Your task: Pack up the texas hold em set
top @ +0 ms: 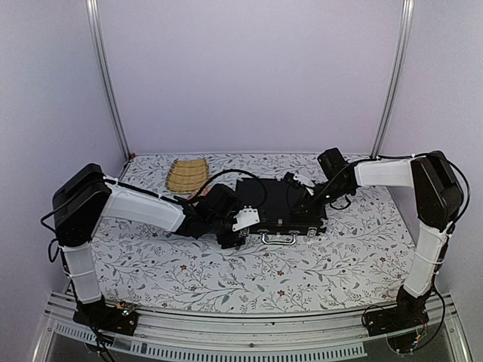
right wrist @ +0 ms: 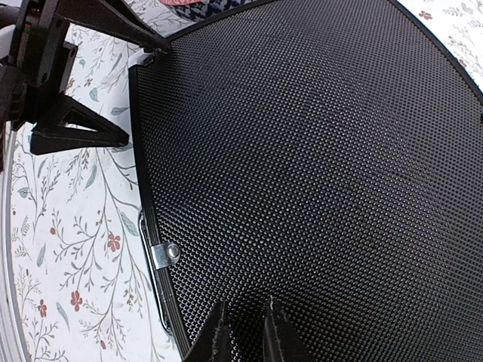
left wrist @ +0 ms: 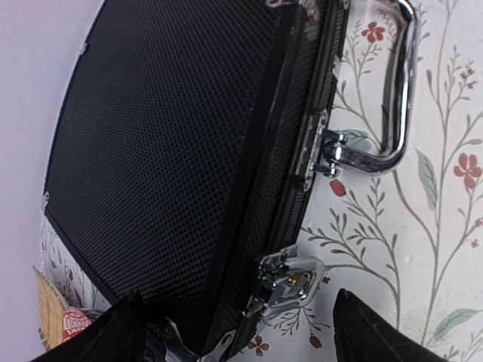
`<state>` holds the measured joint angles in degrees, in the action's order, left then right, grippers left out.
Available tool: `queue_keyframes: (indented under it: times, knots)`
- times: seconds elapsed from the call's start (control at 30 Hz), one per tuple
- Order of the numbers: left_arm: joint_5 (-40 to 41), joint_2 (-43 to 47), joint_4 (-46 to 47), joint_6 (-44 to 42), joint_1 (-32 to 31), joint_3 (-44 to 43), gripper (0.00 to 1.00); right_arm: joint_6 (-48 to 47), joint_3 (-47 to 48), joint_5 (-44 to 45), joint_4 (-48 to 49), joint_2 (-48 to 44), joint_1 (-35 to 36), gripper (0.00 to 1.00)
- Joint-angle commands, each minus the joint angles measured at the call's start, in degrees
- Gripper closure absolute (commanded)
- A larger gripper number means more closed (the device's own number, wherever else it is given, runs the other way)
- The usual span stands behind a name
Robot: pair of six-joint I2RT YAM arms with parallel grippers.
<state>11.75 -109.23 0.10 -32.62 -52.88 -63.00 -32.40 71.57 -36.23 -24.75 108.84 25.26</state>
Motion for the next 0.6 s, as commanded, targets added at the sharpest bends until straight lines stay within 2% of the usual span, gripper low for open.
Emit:
queue_keyframes:
  times: [0.0,0.27,0.47,0.57]
  knots:
    - [9.52,-2.82,4.44,-4.38,-0.97,1.29,0.17,-0.47,-1.08,1.25,-6.80,3.31,0.16,0.82]
    - [13.15,-6.90,8.23,-6.66,-1.60,1.71,0.29,-0.57,-0.84,1.02,-7.12,4.08,0.16,0.82]
    - [16.41,-9.21,11.09,-8.74,-2.32,3.30,0.43,-0.73,-0.80,0.75,-7.38,4.62,0.17,0.82]
    - [17.07,-9.79,11.26,-9.13,-3.17,3.68,0.42,-0.82,-0.66,0.67,-7.57,5.04,0.19,0.82]
